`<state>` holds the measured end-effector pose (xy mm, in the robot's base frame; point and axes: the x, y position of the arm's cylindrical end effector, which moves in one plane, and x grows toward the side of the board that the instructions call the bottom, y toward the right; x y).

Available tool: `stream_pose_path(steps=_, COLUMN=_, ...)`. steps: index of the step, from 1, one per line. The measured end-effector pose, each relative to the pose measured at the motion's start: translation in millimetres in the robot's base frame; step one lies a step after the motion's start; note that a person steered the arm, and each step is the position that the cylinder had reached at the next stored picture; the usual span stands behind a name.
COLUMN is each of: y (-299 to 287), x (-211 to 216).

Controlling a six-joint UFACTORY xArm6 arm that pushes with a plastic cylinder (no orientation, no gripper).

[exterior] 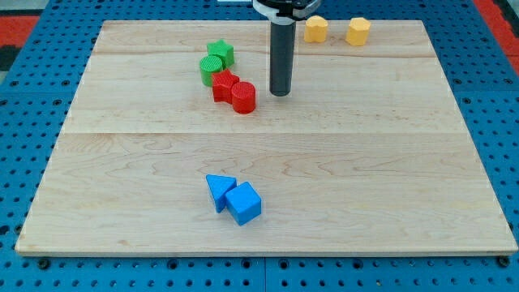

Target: Slide your hand to right of blue blocks

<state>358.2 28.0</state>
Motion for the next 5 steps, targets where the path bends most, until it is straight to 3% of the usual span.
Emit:
stream_pose_path(steps=3, y=8.1, x=9.3)
stream_pose_path(steps=5, y=56.0, x=91.7)
